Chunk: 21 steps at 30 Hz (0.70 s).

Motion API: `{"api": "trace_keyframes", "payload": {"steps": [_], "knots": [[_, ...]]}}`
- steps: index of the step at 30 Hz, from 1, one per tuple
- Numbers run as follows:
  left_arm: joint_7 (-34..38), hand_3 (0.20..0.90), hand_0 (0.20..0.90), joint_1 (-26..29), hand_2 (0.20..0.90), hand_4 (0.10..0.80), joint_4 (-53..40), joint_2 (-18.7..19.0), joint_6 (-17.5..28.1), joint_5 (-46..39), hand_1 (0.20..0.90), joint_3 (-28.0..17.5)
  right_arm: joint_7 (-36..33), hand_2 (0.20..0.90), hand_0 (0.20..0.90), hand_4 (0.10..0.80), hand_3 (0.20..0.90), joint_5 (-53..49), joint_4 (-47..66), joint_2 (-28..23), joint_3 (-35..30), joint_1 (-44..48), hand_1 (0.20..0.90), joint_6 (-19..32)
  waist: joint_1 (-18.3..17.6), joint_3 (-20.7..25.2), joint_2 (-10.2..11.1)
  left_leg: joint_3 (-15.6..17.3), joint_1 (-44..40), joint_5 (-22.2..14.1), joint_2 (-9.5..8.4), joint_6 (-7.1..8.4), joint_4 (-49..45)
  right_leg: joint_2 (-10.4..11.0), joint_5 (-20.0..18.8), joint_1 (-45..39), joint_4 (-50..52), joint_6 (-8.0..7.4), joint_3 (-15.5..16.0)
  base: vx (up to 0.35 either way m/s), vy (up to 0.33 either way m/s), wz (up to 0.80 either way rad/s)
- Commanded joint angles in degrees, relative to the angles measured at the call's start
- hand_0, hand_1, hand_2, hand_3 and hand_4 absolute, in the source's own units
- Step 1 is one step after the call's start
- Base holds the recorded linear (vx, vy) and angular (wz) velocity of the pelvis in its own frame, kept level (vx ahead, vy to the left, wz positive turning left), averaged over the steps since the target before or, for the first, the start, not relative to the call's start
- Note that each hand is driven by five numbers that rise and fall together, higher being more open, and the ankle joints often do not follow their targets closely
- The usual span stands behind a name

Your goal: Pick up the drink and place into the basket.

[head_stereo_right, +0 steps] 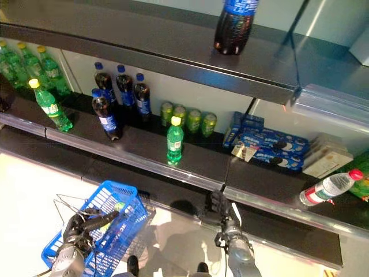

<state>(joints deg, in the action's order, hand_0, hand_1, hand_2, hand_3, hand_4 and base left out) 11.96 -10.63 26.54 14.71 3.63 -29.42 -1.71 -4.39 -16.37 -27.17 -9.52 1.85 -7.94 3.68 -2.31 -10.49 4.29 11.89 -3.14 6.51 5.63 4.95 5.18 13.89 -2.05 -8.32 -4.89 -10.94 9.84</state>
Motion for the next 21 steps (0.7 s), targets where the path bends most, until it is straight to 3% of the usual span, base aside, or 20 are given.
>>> {"api": "trace_keyframes", "payload": {"steps": [1, 13, 21], "knots": [[-1.58, 0.200, 0.300, 7.70, 0.300, 0.100, -3.08, 3.71, 16.41, 6.15, 0.300, -5.88, -4.29, 0.900, 0.900, 0.800, 0.900, -2.69, -0.40, -3.18, -2.70, 1.13, 0.900, 2.52, 1.84, 7.79, -3.99, -1.21, -4.57, -6.19, 0.93, -0.46, -0.18, -0.26, -3.50, 1.95, 0.12, 1.68, 3.29, 0.014, -0.027, -0.06], [-1.28, 0.200, 0.300, 8.84, 0.300, 0.100, 13.26, 3.06, 18.12, 10.07, 0.300, -2.65, -5.61, 0.900, 0.900, 0.800, 0.900, -1.31, -17.14, -4.47, -5.47, 3.51, 0.900, 3.38, 2.31, 7.81, -4.68, -0.78, -4.87, -6.24, 1.17, -0.39, -0.18, -0.58, -3.34, 1.69, 0.18, 1.93, 3.18, 0.004, -0.006, -0.01], [-0.42, 0.200, 0.300, 9.52, 0.300, 0.100, 25.44, 2.86, 18.41, 13.53, 0.300, -2.26, -4.56, 0.900, 0.900, 0.800, 0.900, 4.96, -28.19, -6.28, -5.56, 5.29, 0.900, 4.10, 2.52, 8.05, -4.87, -0.53, -5.16, -6.45, 0.89, -0.52, -0.18, -0.91, -3.18, 1.65, -0.01, 2.07, 2.47, 0.012, 0.036, -0.03]]}}
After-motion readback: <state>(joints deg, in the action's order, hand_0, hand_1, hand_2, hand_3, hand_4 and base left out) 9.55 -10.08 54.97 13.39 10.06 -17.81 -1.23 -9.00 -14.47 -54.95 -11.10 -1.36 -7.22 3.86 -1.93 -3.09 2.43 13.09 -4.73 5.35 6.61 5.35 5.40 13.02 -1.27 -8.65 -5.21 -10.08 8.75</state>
